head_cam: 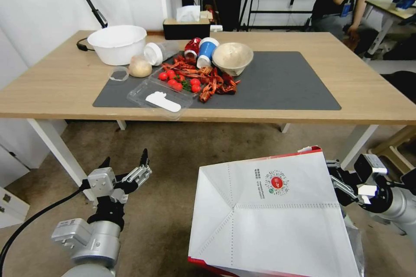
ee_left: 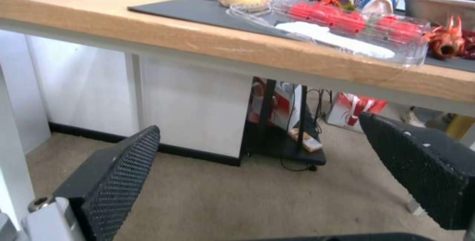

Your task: Pick up the food delivery bag from the floor and place it on the table.

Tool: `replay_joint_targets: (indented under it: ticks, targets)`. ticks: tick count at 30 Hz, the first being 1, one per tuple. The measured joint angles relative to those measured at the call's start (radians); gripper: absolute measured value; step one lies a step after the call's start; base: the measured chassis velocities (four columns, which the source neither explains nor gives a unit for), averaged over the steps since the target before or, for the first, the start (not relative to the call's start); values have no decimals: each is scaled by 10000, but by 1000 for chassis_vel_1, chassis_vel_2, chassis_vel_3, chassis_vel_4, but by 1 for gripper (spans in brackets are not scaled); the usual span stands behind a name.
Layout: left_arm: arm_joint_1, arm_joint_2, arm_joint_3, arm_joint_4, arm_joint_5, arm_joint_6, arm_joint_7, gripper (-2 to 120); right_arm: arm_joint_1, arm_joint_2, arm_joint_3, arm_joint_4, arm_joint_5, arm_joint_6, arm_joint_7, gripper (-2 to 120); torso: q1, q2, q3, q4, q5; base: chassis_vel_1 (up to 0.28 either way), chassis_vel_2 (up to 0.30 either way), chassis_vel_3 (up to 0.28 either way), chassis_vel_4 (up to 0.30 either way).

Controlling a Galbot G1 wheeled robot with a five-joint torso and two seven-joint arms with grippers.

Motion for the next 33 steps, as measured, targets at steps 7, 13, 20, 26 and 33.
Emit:
replay_joint_targets:
  ticks: [7, 13, 20, 26, 33]
  targets:
    - [8, 0, -5, -4, 9, -6, 9, 100, -13, 22, 4, 27, -2, 3, 5, 0, 117, 273, 159, 0, 1, 0, 0, 0, 0]
    - [6, -5, 2, -8, 17, -12, 21, 100, -30, -16, 63, 38, -1, 6, 8, 0, 233, 580, 349, 0, 1, 0, 0, 0, 0]
    - [-9, -7, 20, -8, 21, -22, 23, 100, -54, -26, 93, 43, 11, 9, 13, 0, 334, 816, 486, 0, 0, 0, 0, 0, 0]
    - [-48, -2, 23, 1, 21, -29, 24, 100, -36, -56, 95, 40, 12, 13, 42, 0, 445, 1097, 651, 0, 0, 0, 0, 0, 0]
    - [-85, -2, 25, 56, 16, -27, 22, 100, 35, -70, 39, 6, 14, 13, 57, 0, 583, 1429, 846, 1, 0, 0, 0, 0, 0]
